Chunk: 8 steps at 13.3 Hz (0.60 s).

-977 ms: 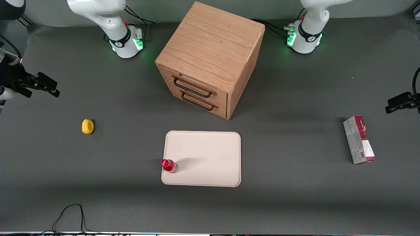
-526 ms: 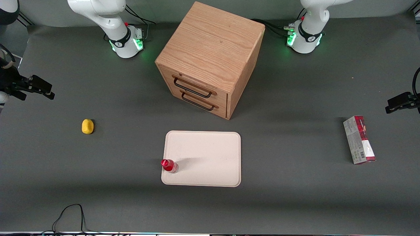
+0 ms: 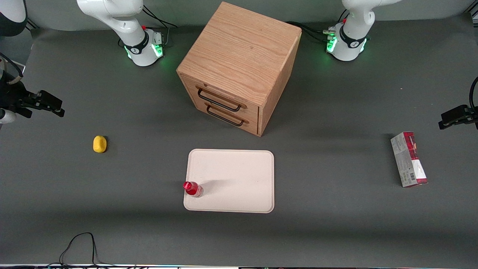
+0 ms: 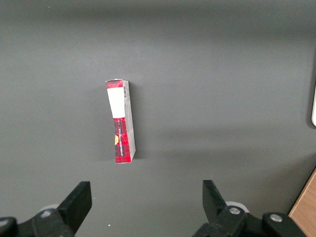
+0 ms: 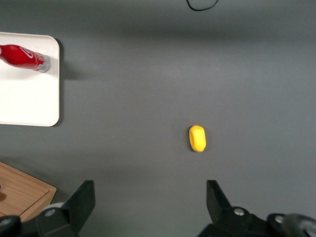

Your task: Place coke bottle on tray

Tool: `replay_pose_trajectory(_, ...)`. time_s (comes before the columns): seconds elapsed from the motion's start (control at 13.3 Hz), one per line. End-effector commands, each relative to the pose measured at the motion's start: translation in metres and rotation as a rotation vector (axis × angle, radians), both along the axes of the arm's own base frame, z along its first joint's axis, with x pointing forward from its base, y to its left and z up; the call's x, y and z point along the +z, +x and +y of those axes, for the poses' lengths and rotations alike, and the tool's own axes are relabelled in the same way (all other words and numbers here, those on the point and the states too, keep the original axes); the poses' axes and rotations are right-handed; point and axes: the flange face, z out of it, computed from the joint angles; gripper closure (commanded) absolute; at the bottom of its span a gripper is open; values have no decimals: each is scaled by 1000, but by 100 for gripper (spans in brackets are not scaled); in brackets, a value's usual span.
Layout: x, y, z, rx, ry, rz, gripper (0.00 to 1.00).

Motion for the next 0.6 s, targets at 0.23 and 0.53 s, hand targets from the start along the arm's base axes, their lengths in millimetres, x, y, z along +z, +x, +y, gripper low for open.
replay_pose_trajectory(0.23,4,4,8,19,-17,6,0)
replay_pose_trajectory(0.53,4,4,9,20,-16,8,0)
